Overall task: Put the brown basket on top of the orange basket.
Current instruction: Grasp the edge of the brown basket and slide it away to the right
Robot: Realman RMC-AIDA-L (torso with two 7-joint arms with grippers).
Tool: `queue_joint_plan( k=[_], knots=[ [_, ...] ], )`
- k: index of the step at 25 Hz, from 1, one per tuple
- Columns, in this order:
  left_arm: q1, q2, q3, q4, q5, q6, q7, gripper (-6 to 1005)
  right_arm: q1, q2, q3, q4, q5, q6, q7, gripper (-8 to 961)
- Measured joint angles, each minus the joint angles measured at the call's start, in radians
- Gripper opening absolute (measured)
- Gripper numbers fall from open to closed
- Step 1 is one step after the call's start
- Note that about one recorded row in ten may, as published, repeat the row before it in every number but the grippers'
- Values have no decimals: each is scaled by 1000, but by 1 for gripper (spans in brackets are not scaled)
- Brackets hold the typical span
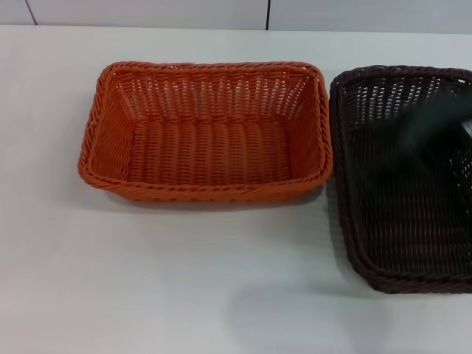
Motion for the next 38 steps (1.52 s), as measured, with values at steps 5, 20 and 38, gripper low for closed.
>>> queue_joint_plan(
  k=[5,20,38],
  knots=[
    [-9,2,0,-1,1,-47,3,845,48,-6,51,-10,-11,-256,-91,740],
    [-46,1,1,-15,1,-75,31,845,30,31,-205,109,-260,-288,-110,720],
    [-47,1,1,-16,10,-71,32,844,74,32,-346,287,-368,-92,-80,603]
  ],
)
